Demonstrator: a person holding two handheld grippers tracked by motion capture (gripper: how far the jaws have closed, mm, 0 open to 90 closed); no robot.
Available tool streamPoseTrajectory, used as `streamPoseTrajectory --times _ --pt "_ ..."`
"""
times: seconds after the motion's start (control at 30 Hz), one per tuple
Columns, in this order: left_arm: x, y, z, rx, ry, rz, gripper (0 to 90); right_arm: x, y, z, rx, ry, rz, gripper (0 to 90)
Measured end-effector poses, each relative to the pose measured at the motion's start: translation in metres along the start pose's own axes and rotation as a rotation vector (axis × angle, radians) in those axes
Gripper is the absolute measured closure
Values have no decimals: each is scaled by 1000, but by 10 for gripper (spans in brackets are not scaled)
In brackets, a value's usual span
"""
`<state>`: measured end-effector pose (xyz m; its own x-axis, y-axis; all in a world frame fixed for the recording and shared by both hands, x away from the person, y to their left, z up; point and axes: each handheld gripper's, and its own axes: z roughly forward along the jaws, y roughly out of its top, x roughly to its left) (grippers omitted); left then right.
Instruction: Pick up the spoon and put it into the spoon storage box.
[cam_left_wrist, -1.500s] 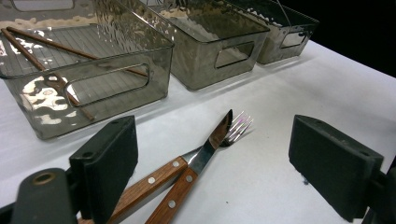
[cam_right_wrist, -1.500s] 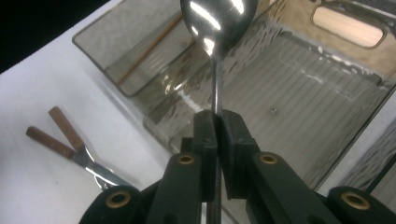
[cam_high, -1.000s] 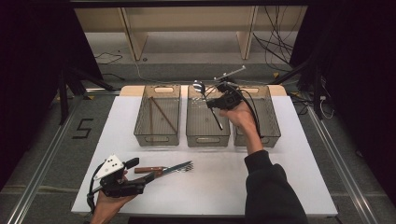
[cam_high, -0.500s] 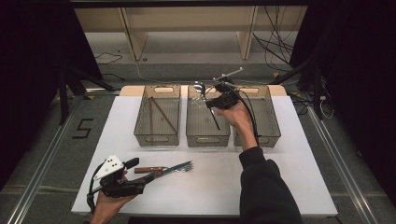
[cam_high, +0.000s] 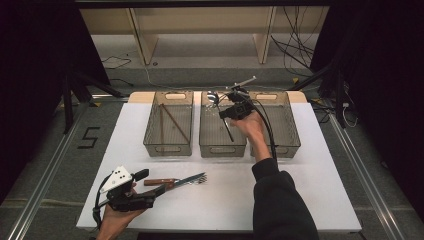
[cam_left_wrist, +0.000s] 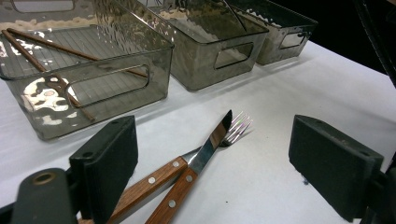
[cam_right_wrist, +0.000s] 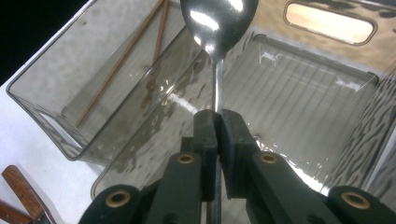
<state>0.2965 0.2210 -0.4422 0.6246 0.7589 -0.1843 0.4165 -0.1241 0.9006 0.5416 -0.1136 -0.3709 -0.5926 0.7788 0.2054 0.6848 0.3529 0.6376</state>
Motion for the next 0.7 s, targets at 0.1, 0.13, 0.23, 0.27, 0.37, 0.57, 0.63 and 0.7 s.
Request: streamPoseTrajectory --times 0.1,0.13,0.23,0.27,0.37,0.57,0.63,0.7 --pt "0 0 0 -1 0 -1 153 0 -2 3 6 -3 3 860" --pt "0 0 0 -3 0 -4 153 0 -2 3 9 -3 8 860" --pt "0 0 0 -3 1 -4 153 -1 -4 6 16 -5 11 860" --pt "0 0 0 -1 0 -2 153 -2 -5 7 19 -6 11 860" --pt "0 0 0 0 0 -1 153 -3 -8 9 30 -13 23 860" --pt "0 0 0 0 0 -2 153 -5 -13 16 52 -14 38 856" --pt "0 0 0 0 0 -1 153 -5 -14 18 60 -18 37 854" --pt "0 0 0 -2 1 -5 153 -5 -14 20 69 -26 45 853"
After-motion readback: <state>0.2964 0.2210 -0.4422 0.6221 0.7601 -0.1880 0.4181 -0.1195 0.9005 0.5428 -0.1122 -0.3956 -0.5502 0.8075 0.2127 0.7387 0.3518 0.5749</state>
